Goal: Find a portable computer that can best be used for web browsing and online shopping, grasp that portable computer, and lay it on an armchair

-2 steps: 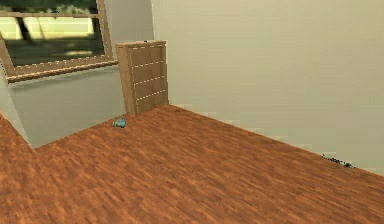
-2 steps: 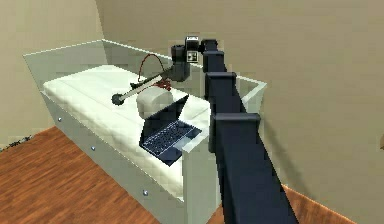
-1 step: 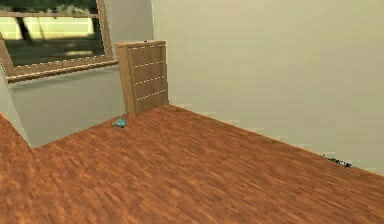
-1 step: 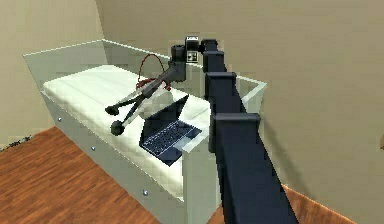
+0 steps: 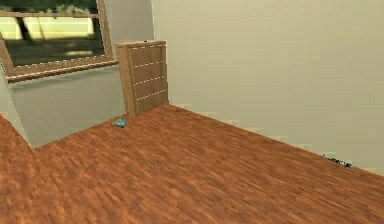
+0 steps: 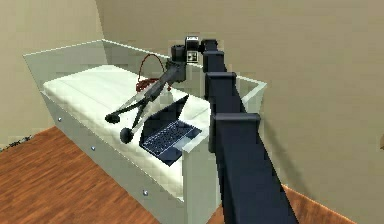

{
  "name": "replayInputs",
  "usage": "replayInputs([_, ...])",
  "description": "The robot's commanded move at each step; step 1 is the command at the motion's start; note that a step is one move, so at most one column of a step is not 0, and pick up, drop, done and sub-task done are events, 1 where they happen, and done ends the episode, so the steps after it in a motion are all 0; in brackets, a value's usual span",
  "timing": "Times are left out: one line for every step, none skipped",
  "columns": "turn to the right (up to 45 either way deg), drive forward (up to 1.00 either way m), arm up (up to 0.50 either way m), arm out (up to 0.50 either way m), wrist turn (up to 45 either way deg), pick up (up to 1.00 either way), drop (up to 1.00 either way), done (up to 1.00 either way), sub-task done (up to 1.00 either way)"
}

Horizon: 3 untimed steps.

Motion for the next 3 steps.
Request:
replayInputs([0.0,0.00,0.00,-0.44,0.0,0.00,0.00,0.00,0.00])
replayInputs([45.0,0.00,0.00,0.00,0.0,0.00,0.00,0.00,0.00])
replayInputs([6.0,0.00,0.00,0.00,0.0,0.00,0.00,0.00,0.00])
